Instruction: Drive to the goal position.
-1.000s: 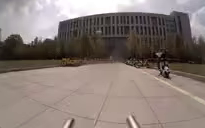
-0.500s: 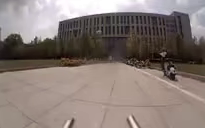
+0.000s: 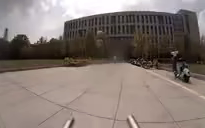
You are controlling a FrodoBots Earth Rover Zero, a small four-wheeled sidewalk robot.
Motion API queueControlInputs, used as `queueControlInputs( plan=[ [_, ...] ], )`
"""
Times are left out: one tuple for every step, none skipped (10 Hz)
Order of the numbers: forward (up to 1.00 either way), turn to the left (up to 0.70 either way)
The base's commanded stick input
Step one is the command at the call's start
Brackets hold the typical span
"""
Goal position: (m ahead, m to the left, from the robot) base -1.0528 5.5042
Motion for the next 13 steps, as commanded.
queueControlInputs(
  plan=[
    [0.7, 0.02],
    [0.7, 0.02],
    [0.7, 0.02],
    [0.7, 0.02],
    [0.7, 0.02],
    [0.7, 0.02],
    [0.7, 0.02],
    [0.7, 0.02],
    [0.7, 0.02],
    [0.7, 0.08],
    [0.7, 0.17],
    [0.7, 0.26],
    [0.7, 0.35]
  ],
)
